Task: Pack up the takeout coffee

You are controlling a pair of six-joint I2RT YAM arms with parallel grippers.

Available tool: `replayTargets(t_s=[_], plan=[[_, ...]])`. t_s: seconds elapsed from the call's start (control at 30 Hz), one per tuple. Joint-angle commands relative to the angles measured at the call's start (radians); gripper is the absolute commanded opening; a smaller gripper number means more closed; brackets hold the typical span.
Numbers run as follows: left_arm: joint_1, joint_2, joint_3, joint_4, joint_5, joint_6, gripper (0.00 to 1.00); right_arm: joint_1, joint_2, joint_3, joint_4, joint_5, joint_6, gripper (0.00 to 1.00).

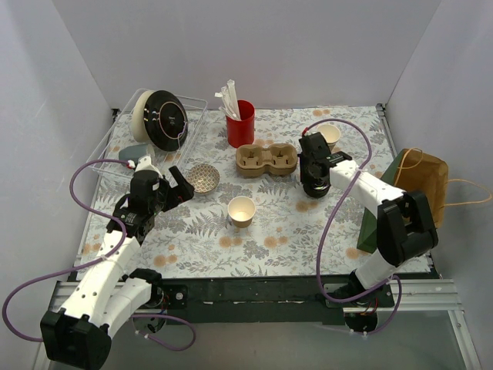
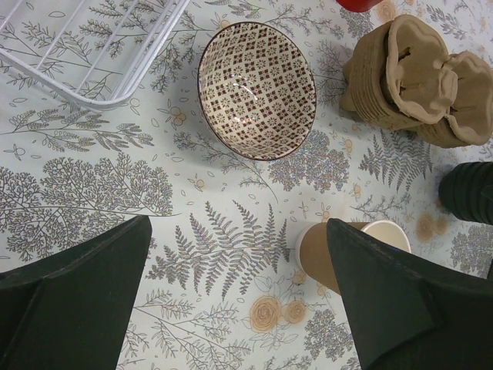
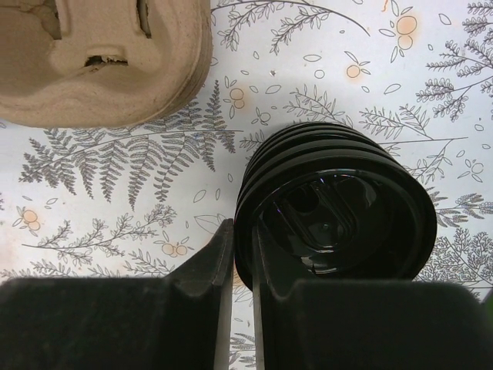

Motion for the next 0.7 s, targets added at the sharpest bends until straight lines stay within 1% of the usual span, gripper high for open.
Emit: replayTargets(t_s=[0.0,0.1,0.2,0.27,0.3,0.37,0.4,0.47,0.5,0.53,0.57,0.63,0.67], plan=[[-0.002,-0.028,-0.006,0.011,-0.001,0.015,0.98,0.003,-0.084,0.033,0.027,-0.016,0.028,0.15],[-0.003,-0.032,-0.006,0.013,0.005,0.018,0.98,-0.004,-0.119,0.01,0.05,-0.041,0.044,0.17],[-0.002,-0.035,-0.008,0.014,0.01,0.021,0.98,-0.037,-0.139,-0.045,0.111,-0.156,0.06,0.17],[-0.003,-0.041,-0.006,0.016,0.037,0.028,0.98,-0.037,-0.133,-0.04,0.092,-0.167,0.056,0.17],[-0.002,-0.046,-0.006,0.029,0.062,0.036,0.98,-0.037,-0.124,-0.036,0.076,-0.167,0.051,0.19],[-0.003,-0.061,-0.008,0.057,0.144,0.074,0.96,-0.037,-0.126,-0.046,0.073,-0.182,0.036,0.21],[-0.002,-0.073,-0.005,0.092,0.24,0.087,0.94,-0.037,-0.13,-0.052,0.075,-0.185,0.028,0.22],[-0.003,-0.075,0.029,0.114,0.342,0.087,0.88,-0.037,-0.136,-0.06,0.07,-0.179,-0.007,0.21],[-0.002,-0.055,0.055,0.127,0.431,0.076,0.84,-0.036,-0.142,-0.072,0.076,-0.182,-0.027,0.19],[-0.002,-0.04,0.111,0.141,0.485,0.062,0.82,-0.037,-0.144,-0.079,0.079,-0.182,-0.053,0.19],[-0.002,-0.02,0.138,0.158,0.531,0.021,0.75,-0.037,-0.147,-0.085,0.072,-0.182,-0.074,0.19],[-0.008,0.053,0.199,0.216,0.623,-0.03,0.69,-0.037,-0.147,-0.101,0.067,-0.214,-0.131,0.2],[-0.014,0.083,0.212,0.239,0.637,-0.065,0.66,-0.037,-0.149,-0.112,0.067,-0.222,-0.148,0.2]])
